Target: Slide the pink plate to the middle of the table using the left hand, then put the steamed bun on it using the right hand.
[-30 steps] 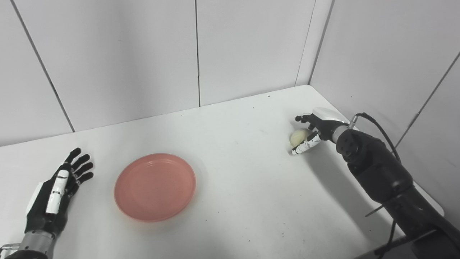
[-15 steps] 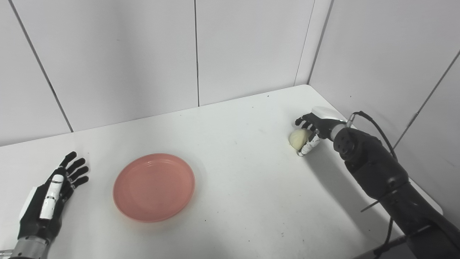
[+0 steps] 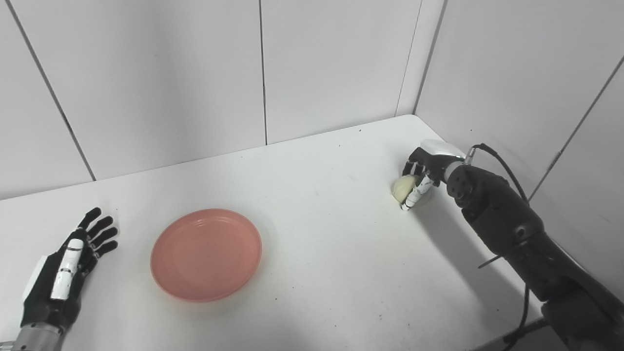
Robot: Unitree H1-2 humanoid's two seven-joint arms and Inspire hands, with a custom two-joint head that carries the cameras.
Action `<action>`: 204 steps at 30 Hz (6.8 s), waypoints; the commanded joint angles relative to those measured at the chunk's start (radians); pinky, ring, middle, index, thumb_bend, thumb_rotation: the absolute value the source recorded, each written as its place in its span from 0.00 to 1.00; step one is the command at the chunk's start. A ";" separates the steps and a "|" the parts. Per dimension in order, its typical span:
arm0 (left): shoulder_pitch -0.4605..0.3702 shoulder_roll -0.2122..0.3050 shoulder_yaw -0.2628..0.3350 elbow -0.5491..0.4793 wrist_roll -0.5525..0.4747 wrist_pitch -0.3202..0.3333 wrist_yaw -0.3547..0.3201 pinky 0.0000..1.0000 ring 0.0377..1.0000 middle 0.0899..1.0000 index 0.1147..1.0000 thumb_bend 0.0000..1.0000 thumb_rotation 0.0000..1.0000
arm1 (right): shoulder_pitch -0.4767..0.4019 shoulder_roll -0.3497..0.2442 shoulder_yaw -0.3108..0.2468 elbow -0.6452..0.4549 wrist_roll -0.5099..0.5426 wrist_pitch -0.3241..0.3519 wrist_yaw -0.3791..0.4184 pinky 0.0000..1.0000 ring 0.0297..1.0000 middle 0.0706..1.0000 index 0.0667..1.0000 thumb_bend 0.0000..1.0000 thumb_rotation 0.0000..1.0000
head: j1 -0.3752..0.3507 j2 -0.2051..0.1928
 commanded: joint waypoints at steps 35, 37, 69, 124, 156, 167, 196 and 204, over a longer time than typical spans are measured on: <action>0.098 -0.183 -0.120 -0.009 0.194 0.088 0.189 0.93 0.94 0.95 0.96 0.44 1.00 | -0.220 0.177 0.151 -0.302 0.044 -0.159 0.084 0.36 0.42 0.41 0.50 0.52 0.00 | 0.533 -0.033; 0.094 -0.188 -0.124 -0.003 0.199 0.085 0.195 0.93 0.94 0.95 0.96 0.44 1.00 | -0.236 0.203 0.160 -0.322 0.051 -0.155 0.101 0.35 0.41 0.41 0.50 0.52 0.00 | 0.543 -0.033; 0.071 -0.206 -0.151 0.019 0.213 0.075 0.222 0.92 0.93 0.94 0.95 0.40 1.00 | -0.283 0.474 0.331 -0.345 -0.018 -0.127 0.232 0.26 0.32 0.44 0.45 0.52 0.00 | 0.604 -0.009; 0.078 -0.205 -0.148 -0.023 0.196 0.128 0.211 0.95 0.95 0.96 0.96 0.40 1.00 | -0.304 0.486 0.367 -0.512 -0.281 -0.017 0.474 0.60 0.84 1.00 1.00 0.94 0.54 | 0.598 0.012; 0.108 -0.194 -0.123 -0.065 0.190 0.110 0.232 0.94 0.95 0.97 0.97 0.40 1.00 | -0.037 0.743 -0.263 -0.346 0.514 -0.187 -0.305 1.00 1.00 1.00 1.00 0.40 1.00 | 0.564 -0.002; 0.172 -0.207 -0.102 -0.207 0.194 0.167 0.263 1.00 1.00 1.00 1.00 0.39 1.00 | 0.081 0.731 -0.238 -0.282 0.607 -0.224 -0.305 1.00 1.00 1.00 1.00 0.31 1.00 | 0.570 0.000; 0.324 -0.199 -0.069 -0.383 0.149 0.214 0.272 1.00 1.00 1.00 1.00 0.36 1.00 | 0.219 0.775 -0.176 -0.192 0.684 -0.326 -0.336 1.00 1.00 1.00 1.00 0.21 1.00 | 0.615 -0.019; 0.298 -0.179 -0.067 -0.344 0.144 0.210 0.258 0.99 1.00 1.00 1.00 0.38 1.00 | 0.221 0.777 -0.186 -0.109 0.722 -0.345 -0.342 1.00 1.00 1.00 1.00 0.18 1.00 | 0.624 -0.022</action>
